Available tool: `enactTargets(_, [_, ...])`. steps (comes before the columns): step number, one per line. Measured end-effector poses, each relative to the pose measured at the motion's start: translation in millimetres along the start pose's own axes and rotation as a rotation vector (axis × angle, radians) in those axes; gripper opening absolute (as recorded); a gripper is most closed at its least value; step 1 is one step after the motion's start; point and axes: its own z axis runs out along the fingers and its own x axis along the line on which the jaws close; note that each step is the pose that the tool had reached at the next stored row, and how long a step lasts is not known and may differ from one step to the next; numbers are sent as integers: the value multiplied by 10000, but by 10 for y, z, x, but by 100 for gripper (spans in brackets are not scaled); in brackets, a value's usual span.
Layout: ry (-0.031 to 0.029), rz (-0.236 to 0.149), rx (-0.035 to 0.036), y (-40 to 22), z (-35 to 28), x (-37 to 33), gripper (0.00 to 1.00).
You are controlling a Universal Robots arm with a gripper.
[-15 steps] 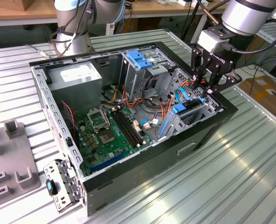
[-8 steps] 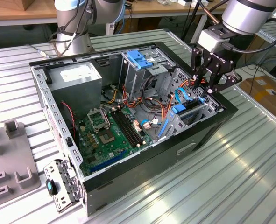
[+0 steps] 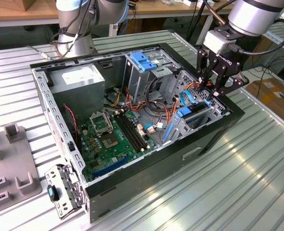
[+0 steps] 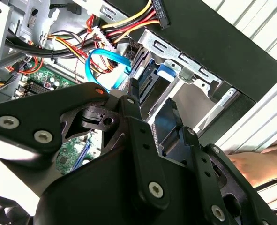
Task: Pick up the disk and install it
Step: 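Insert the second disk wire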
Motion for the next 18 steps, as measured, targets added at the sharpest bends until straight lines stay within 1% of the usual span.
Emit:
enactTargets(3, [0, 0, 0, 0, 0, -14, 42])
enactTargets(8, [0, 0, 0, -3, -1, -87, 42])
enactTargets(18, [0, 0, 0, -3, -1, -102, 42])
